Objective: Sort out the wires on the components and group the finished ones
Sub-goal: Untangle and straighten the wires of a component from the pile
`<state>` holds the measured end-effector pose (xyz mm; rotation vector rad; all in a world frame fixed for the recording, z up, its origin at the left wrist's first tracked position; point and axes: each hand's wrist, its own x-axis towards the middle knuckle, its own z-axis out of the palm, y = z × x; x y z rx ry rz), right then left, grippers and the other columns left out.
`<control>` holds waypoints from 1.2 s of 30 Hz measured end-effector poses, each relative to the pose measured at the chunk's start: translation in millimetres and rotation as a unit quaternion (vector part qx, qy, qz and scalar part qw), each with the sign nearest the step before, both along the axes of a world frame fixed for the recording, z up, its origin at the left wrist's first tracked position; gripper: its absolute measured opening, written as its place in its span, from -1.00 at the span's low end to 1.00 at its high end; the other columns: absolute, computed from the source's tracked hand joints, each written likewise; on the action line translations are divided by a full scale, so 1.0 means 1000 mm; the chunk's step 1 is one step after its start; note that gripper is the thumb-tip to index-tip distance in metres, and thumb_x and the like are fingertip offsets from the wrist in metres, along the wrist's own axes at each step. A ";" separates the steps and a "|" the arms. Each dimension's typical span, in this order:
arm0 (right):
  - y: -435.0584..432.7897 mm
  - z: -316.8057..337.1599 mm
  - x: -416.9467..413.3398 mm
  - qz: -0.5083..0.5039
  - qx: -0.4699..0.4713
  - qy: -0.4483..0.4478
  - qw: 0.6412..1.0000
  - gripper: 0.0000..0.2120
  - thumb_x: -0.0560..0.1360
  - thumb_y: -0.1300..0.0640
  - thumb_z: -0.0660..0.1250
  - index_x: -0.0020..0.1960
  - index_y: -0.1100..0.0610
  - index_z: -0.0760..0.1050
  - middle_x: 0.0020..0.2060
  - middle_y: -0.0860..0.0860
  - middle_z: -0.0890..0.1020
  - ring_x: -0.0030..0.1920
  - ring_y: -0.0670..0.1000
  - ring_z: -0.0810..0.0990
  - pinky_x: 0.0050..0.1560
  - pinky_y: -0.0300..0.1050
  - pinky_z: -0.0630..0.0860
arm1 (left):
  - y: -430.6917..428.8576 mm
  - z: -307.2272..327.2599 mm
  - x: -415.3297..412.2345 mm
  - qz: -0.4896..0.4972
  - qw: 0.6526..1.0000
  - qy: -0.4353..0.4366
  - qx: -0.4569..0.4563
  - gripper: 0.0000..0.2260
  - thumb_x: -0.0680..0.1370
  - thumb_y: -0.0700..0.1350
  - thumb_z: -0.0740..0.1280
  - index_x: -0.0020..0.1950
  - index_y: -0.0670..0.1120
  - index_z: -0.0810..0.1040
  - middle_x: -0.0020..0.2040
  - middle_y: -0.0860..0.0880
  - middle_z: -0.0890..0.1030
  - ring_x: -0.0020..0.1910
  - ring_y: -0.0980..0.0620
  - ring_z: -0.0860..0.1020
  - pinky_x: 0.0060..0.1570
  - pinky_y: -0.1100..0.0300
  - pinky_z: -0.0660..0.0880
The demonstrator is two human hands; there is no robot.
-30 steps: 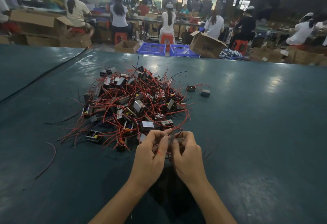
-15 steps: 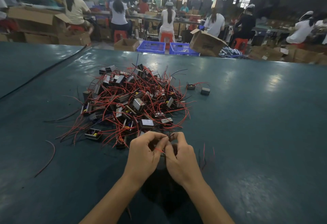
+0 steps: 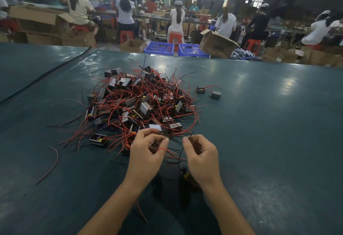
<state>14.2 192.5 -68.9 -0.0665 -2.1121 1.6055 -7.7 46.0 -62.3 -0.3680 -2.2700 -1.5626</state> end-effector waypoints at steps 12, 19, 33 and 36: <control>-0.012 0.004 0.007 0.053 -0.009 -0.024 0.998 -0.69 0.60 0.10 0.29 -0.23 0.26 0.58 -0.42 0.20 0.54 -0.42 0.13 0.45 -0.40 0.10 0.43 | -0.001 -0.001 0.005 0.042 0.969 0.180 -0.162 -0.93 0.48 -0.20 0.46 -0.05 -0.11 0.66 -0.11 0.04 0.63 -0.11 0.07 0.56 -0.04 0.13 0.46; -0.011 0.006 0.009 0.055 -0.098 -0.014 0.994 -0.93 0.51 0.29 0.41 -0.04 0.16 0.60 -0.27 0.04 0.71 -0.26 -0.01 0.71 -0.27 -0.23 0.60 | 0.003 0.000 0.008 -0.053 0.994 0.082 -0.049 -0.91 0.54 -0.23 0.40 0.00 -0.07 0.64 -0.15 0.12 0.65 -0.15 0.20 0.62 -0.15 0.38 0.53; -0.008 0.003 0.006 0.020 0.027 0.037 0.999 -0.92 0.52 0.17 0.42 -0.12 0.01 0.62 -0.27 -0.15 0.67 -0.25 -0.13 0.65 -0.23 -0.35 0.52 | 0.006 0.003 0.007 -0.065 0.997 -0.028 0.031 -0.86 0.53 -0.21 0.40 -0.07 0.04 0.60 -0.20 0.12 0.66 -0.19 0.20 0.63 -0.19 0.39 0.53; -0.002 0.002 0.005 0.002 0.111 0.099 0.989 -0.94 0.50 0.12 0.44 -0.14 0.05 0.60 -0.24 -0.16 0.62 -0.24 -0.15 0.61 -0.25 -0.34 0.48 | 0.006 0.001 0.006 -0.068 0.996 -0.046 0.042 -0.86 0.54 -0.24 0.39 -0.04 0.00 0.64 -0.21 0.09 0.67 -0.19 0.18 0.64 -0.18 0.35 0.54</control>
